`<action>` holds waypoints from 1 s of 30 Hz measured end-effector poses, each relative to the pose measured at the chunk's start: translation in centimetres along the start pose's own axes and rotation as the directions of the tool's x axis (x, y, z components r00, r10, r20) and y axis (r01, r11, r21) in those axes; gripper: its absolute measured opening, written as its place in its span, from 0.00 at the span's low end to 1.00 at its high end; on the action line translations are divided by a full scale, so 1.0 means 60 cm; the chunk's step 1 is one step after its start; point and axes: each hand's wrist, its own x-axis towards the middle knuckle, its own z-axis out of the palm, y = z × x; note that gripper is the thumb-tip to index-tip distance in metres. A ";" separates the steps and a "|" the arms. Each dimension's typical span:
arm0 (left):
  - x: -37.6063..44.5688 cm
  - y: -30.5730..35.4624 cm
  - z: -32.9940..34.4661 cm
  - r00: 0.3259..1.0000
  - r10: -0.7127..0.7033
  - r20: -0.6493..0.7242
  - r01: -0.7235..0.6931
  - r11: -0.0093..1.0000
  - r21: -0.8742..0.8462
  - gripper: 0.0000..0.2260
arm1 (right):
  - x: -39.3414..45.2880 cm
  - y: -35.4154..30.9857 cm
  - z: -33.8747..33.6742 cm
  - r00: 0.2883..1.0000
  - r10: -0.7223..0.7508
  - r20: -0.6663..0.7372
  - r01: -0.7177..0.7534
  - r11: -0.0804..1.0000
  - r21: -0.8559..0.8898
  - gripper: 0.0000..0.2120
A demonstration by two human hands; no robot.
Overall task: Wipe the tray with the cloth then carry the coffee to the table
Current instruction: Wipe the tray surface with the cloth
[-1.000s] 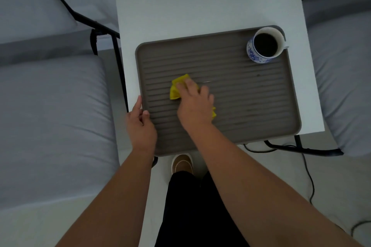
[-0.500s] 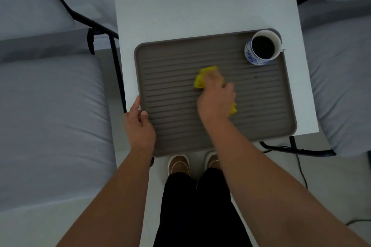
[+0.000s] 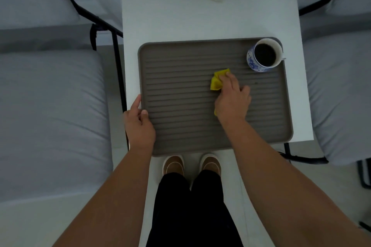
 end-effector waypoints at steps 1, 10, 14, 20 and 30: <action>0.000 0.000 -0.001 1.000 0.001 0.005 -0.001 1.000 -0.006 0.20 | -0.002 -0.015 0.002 0.999 0.037 0.029 -0.037 0.999 0.006 0.25; 0.002 -0.002 -0.004 1.000 0.014 0.016 -0.013 0.999 -0.029 0.20 | -0.092 -0.161 0.047 0.830 -0.512 0.220 0.513 0.856 0.059 0.28; 0.000 -0.005 -0.002 1.000 0.017 0.000 -0.017 1.000 -0.017 0.20 | -0.076 -0.056 0.041 0.784 -0.616 0.082 0.616 0.787 0.029 0.26; 0.002 -0.008 0.004 1.000 0.011 -0.008 -0.011 1.000 -0.013 0.20 | -0.038 0.170 -0.001 0.978 -0.204 -0.041 0.203 0.979 -0.031 0.27; -0.001 -0.004 0.008 0.999 -0.023 -0.042 0.022 1.000 -0.016 0.21 | -0.129 0.038 0.048 0.998 0.038 -0.050 -0.037 0.999 0.022 0.28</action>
